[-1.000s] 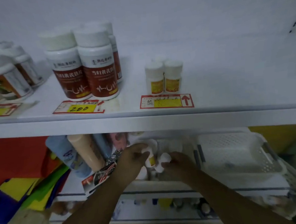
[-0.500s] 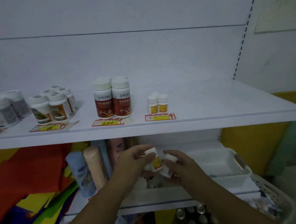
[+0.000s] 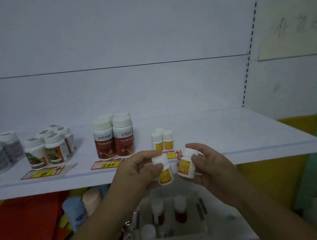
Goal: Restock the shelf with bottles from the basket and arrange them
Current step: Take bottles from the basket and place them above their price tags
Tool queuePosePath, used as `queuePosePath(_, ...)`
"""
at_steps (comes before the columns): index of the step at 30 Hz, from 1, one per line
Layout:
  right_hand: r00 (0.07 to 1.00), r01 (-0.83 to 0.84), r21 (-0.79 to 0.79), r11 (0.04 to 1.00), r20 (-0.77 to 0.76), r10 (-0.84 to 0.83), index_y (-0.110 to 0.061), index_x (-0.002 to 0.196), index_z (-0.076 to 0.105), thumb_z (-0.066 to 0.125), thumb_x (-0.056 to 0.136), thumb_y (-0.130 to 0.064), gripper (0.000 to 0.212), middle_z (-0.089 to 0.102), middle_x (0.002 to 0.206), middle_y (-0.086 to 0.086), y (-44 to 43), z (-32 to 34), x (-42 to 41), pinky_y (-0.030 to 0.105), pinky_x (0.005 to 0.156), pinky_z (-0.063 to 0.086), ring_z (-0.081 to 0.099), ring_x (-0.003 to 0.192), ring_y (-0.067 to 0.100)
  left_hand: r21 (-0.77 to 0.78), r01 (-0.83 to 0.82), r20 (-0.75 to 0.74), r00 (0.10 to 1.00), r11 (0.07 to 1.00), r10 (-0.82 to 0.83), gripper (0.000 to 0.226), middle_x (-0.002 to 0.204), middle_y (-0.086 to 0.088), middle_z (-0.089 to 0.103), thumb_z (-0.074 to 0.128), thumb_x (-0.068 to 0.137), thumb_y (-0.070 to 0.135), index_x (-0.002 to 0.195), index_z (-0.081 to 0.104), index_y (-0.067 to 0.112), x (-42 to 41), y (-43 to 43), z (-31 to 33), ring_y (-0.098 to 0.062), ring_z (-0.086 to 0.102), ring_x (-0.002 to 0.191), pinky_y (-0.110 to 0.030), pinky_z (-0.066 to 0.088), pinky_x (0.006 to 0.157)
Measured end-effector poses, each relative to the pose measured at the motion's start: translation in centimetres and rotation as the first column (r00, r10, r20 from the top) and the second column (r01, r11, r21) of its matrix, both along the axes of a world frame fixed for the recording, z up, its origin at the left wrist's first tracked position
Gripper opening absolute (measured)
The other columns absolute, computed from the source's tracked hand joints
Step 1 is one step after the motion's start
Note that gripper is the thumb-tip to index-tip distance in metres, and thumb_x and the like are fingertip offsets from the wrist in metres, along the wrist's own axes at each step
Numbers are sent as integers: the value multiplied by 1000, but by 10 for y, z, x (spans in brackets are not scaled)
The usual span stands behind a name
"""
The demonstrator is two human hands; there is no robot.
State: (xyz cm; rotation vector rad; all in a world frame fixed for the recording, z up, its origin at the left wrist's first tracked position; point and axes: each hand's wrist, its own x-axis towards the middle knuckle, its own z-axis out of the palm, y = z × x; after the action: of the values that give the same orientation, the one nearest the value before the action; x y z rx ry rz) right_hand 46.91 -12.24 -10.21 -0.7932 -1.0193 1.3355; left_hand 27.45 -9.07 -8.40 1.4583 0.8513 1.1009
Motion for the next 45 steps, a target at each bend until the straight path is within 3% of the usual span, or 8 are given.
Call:
queuePosePath(3, 999, 47, 26, 999, 11, -47, -16, 112, 59, 54, 84, -18, 29, 73, 101, 7, 16, 10, 10, 35, 69, 60, 70, 91, 24, 105, -35, -42, 998, 994, 39, 25, 97, -13, 70, 63, 83, 1, 93, 70, 24, 12, 10, 13, -10, 68, 79, -30, 58, 75)
queuePosePath(7, 995, 95, 49, 994, 2, -96, -16, 108, 61, 42, 97, -12, 22, 75, 96, 3, 43, 30, 24, 35, 70, 60, 71, 90, 21, 370, -122, -155, 969, 921, 190, 26, 87, 13, 66, 66, 83, 8, 92, 66, 32, 30, 34, 42, 10, 62, 75, -4, 48, 66)
queuePosePath(12, 962, 194, 132, 972, 169, -215, -26, 106, 63, 50, 94, -25, 18, 66, 113, 2, 86, 46, 37, 35, 81, 58, 67, 103, 20, 511, -275, -171, 896, 815, 409, 23, 88, 29, 54, 61, 88, 13, 100, 58, 32, 53, 74, 67, 13, 53, 84, -2, 41, 60)
queuePosePath(19, 867, 220, 78, 972, 441, -232, -22, 116, 61, 64, 87, -24, 29, 60, 121, 3, 148, 45, 36, 34, 94, 49, 60, 107, 21, 575, -256, -399, 742, 777, 539, 21, 105, 3, 64, 59, 89, 16, 110, 59, 22, 73, 128, 74, -11, 59, 92, -15, 44, 75)
queuePosePath(26, 819, 102, 40, 994, 564, -106, -15, 99, 68, 67, 83, -21, 17, 71, 97, 4, 168, 30, 33, 34, 87, 56, 67, 91, 18, 394, 21, -843, 406, 919, 353, 40, 133, -5, 53, 55, 87, 9, 127, 55, 16, 82, 167, 91, -21, 53, 115, -23, 42, 89)
queuePosePath(34, 803, 7, 11, 1000, 596, -12, -21, 92, 66, 62, 88, -19, 6, 68, 104, 3, 171, 25, 29, 35, 90, 55, 65, 98, 19, -10, -46, -914, 405, 999, 10, 38, 123, -9, 59, 59, 84, -4, 118, 62, 10, 89, 176, 88, -19, 60, 95, -25, 56, 75)
queuePosePath(41, 789, -9, 34, 999, 614, -14, -25, 94, 64, 57, 91, -29, 8, 67, 104, -2, 173, 18, 32, 37, 93, 53, 64, 98, 16, -21, -81, -919, 393, 996, 12, 33, 120, -8, 56, 54, 90, 12, 124, 58, 10, 90, 177, 79, -22, 57, 100, -28, 56, 79)
queuePosePath(45, 702, 183, 183, 966, 664, -259, -18, 114, 61, 50, 94, -36, 30, 64, 119, 2, 173, 18, 32, 30, 96, 47, 59, 105, 14, 138, -34, -938, 317, 990, 142, 43, 138, -5, 49, 49, 94, 29, 135, 47, 14, 89, 176, 75, -23, 48, 123, -33, 41, 101)
